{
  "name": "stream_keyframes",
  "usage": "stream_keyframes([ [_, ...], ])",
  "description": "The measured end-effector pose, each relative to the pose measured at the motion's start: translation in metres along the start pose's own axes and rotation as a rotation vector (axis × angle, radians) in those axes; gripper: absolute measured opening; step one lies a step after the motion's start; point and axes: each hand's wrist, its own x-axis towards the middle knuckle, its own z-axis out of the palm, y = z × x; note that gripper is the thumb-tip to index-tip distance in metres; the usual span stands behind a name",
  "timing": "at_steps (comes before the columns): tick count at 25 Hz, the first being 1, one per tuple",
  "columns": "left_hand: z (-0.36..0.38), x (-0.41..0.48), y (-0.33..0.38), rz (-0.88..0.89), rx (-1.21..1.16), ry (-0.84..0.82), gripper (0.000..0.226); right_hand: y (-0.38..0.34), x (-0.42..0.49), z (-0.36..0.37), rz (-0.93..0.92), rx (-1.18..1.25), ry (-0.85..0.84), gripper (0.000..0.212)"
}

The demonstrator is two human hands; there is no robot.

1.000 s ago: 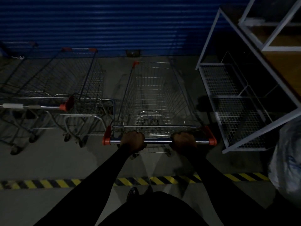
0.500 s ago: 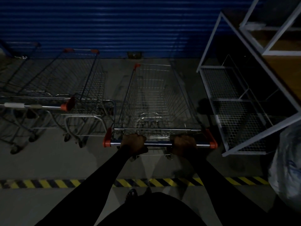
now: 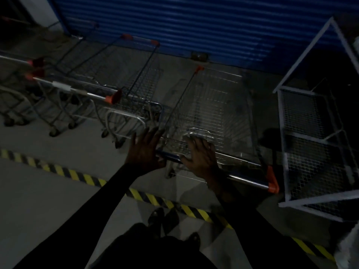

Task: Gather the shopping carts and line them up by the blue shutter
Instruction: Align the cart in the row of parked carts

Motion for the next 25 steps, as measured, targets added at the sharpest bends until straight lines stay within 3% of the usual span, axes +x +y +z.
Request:
stream_keyframes([
  [7, -0.018, -0.053, -0.111, -0.265, -0.014, -0.053, 0.105, -0.113, 0.058, 0.031, -0.218, 0.009, -0.012, 0.070],
  [16, -0.058, -0.049, -0.318, -0.167, 0.034, -0.070, 0.107, -0.281, 0.159, 0.085, -0.168, 0.048, 0.016, 0.073],
  [25, -0.072, 0.026, -0.427, -0.144, 0.046, -0.122, 0.102, -0.354, 0.258, 0.105, -0.065, -0.057, -0.002, 0.076],
])
